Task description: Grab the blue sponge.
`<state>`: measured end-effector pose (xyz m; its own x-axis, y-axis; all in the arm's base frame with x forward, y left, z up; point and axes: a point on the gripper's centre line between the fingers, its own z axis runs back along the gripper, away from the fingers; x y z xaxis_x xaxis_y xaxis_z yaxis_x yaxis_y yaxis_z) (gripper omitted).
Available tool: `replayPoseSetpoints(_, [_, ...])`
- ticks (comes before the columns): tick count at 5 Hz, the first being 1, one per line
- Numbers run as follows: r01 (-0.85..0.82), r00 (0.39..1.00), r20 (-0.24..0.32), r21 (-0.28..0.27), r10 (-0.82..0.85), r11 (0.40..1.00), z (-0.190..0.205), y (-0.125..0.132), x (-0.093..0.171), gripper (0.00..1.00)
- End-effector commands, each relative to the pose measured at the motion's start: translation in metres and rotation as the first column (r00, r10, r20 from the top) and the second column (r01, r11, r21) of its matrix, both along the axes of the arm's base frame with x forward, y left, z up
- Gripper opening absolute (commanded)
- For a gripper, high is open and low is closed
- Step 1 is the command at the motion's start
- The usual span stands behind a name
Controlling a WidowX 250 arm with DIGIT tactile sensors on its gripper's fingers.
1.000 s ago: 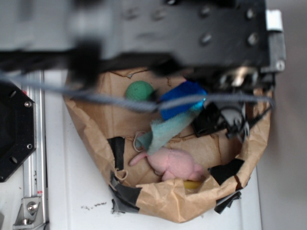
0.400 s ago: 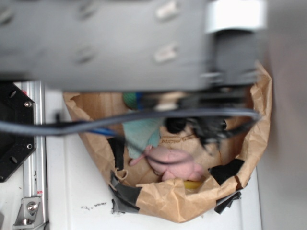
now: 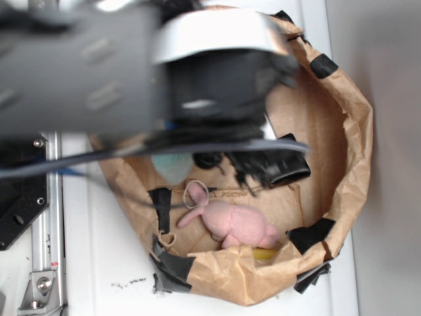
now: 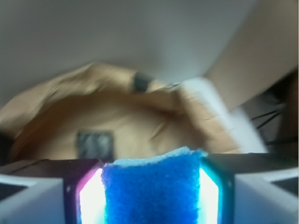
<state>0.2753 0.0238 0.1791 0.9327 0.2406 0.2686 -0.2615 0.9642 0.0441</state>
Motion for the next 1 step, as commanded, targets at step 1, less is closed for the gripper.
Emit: replayPoseSetpoints(1, [-0.028, 1.0, -0.011, -0.048, 0.028, 0.998, 0.0167, 0.0216, 0.0046, 0.0])
